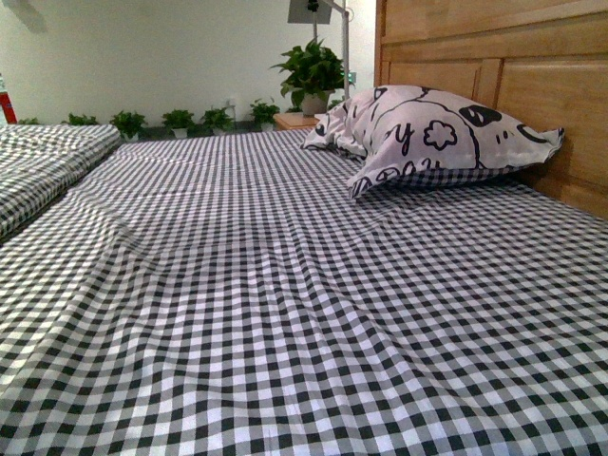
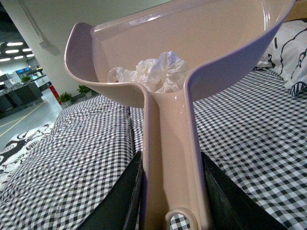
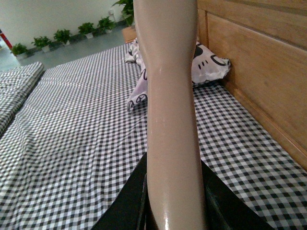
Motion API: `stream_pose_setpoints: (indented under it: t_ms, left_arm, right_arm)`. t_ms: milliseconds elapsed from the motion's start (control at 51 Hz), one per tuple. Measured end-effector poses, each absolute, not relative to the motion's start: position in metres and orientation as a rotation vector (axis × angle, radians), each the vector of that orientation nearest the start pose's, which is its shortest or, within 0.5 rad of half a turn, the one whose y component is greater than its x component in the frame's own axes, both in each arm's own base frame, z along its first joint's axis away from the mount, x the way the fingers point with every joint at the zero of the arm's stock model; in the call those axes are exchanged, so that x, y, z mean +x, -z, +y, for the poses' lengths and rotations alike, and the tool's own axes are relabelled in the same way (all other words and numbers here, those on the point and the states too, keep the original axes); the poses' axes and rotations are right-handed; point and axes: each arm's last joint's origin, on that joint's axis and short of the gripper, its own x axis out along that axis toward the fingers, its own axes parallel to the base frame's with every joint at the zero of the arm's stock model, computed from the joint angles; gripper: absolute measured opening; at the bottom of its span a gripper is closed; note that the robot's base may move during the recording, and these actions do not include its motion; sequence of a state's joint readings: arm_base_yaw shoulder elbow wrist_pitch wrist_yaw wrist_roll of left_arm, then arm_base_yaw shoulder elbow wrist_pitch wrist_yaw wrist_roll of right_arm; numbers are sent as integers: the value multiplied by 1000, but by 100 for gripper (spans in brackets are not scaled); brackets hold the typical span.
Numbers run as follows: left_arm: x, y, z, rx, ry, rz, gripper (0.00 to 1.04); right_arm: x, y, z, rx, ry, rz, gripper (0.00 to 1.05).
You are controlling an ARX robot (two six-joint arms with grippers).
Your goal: Clean up trash
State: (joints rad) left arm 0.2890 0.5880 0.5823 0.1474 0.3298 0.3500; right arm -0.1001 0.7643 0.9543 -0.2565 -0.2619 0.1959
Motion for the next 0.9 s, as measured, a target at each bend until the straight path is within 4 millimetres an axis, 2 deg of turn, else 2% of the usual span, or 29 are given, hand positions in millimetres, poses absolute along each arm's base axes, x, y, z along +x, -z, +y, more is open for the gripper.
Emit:
stream_pose_setpoints:
  t_ms: [902]
  left_arm:
    - [137, -322, 31, 392, 17, -141, 29]
  right_arm:
    - [154, -385, -8, 207, -155, 81, 21]
